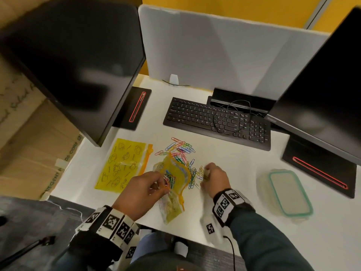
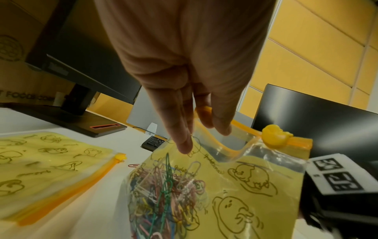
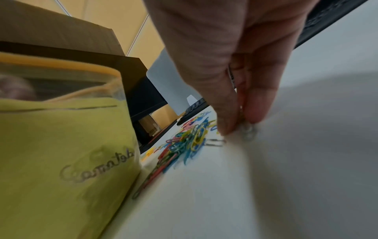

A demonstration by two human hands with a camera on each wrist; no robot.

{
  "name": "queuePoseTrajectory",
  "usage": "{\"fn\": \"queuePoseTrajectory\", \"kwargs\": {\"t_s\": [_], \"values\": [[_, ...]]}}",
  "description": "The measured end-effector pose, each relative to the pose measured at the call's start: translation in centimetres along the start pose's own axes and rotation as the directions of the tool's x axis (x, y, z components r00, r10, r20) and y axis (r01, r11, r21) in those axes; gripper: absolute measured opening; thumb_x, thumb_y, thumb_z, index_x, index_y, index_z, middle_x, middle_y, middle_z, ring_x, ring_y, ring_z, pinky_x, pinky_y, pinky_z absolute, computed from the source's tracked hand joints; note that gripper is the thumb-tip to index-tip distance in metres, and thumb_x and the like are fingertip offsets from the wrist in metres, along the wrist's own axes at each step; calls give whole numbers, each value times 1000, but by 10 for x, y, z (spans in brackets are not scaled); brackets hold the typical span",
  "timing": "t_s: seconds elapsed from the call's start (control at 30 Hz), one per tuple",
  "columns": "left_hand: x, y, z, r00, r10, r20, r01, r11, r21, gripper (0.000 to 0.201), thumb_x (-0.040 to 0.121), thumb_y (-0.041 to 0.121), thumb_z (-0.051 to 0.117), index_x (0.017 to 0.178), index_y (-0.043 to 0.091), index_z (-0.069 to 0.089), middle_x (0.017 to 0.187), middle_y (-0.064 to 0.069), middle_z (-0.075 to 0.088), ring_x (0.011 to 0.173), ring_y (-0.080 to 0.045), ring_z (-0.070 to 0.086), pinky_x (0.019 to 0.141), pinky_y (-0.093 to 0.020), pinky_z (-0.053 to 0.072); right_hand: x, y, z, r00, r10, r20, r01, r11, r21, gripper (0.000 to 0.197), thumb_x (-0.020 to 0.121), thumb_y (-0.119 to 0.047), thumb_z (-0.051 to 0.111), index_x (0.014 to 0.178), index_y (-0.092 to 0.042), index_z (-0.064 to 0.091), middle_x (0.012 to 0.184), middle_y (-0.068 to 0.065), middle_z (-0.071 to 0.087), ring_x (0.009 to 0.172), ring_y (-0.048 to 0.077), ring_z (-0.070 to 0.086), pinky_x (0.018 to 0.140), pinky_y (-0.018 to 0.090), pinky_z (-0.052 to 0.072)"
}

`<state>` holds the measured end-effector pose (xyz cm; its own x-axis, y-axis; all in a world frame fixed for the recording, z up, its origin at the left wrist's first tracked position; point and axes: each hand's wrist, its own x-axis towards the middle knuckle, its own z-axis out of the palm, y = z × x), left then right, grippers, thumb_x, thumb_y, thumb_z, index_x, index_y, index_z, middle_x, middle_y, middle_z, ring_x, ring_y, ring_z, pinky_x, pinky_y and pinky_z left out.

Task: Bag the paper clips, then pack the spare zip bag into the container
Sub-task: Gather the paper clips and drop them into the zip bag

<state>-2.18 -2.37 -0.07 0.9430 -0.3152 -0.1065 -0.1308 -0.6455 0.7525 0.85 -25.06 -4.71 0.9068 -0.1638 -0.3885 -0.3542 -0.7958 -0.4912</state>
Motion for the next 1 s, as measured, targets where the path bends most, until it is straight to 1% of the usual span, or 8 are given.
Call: {"fn": "queuePoseTrajectory", "kwargs": {"t_s": [0.1,0.2,0.27,0.4,0.6,0.7,0.83,1.0], "values": [[0,-3,-1,1000,-28,-1,28,999,-18,21,77,27,71,69,31,52,90,2,67,81,-9,60,69,-19,49,9,-9,4,999,-33,11,32,997,74,50,77,-15,69,121,-9,47,116,15,54,106,32,56,91,37,48],[-2,-6,-1,998,-54,-27,53,998,-37,19,76,26,72,73,29,54,93,2,68,82,-10,62,69,-20,51,9,-12,8,990,-82,114,97,986,-133,79,63,-41,80,126,-16,41,120,9,43,111,30,47,93,41,48],[-2,-6,0,997,-66,-28,65,997,-40,17,76,25,72,72,27,55,99,-2,69,87,-11,63,72,-20,50,11,-13,14,983,-120,138,150,962,-227,75,65,-35,79,128,-18,42,123,9,43,115,31,44,94,42,48],[-1,-4,0,997,-73,-20,72,997,-17,15,77,26,71,72,26,56,101,-3,69,85,-11,63,73,-17,50,18,-18,16,972,-224,70,235,936,-261,34,85,-7,54,118,-12,55,114,12,52,107,32,54,87,38,49],[2,-2,1,998,-60,-5,60,998,0,18,77,27,71,69,30,54,99,0,69,83,-8,60,70,-13,48,20,-12,9,974,-220,51,225,942,-248,26,87,2,42,104,-4,60,106,16,59,96,32,58,79,32,46],[3,0,2,999,-44,-6,44,999,-6,26,77,25,71,65,35,50,88,6,67,84,-7,57,66,-8,45,19,-3,3,991,-136,-11,134,985,-113,27,84,2,48,103,-5,66,103,16,65,96,31,60,82,31,46],[5,4,2,1000,-22,12,22,1000,16,26,77,28,71,67,36,49,72,12,57,80,-5,54,62,-7,42,12,5,-18,993,25,-112,4,966,257,12,77,-1,68,86,-6,72,85,12,71,76,23,62,72,26,49],[6,7,3,1000,-10,24,10,1000,4,26,77,27,70,68,38,49,75,13,58,84,-3,54,63,-8,42,-21,-22,-50,997,-71,-12,57,680,731,21,73,8,70,73,-12,65,68,7,62,50,10,61,53,18,56]]}}
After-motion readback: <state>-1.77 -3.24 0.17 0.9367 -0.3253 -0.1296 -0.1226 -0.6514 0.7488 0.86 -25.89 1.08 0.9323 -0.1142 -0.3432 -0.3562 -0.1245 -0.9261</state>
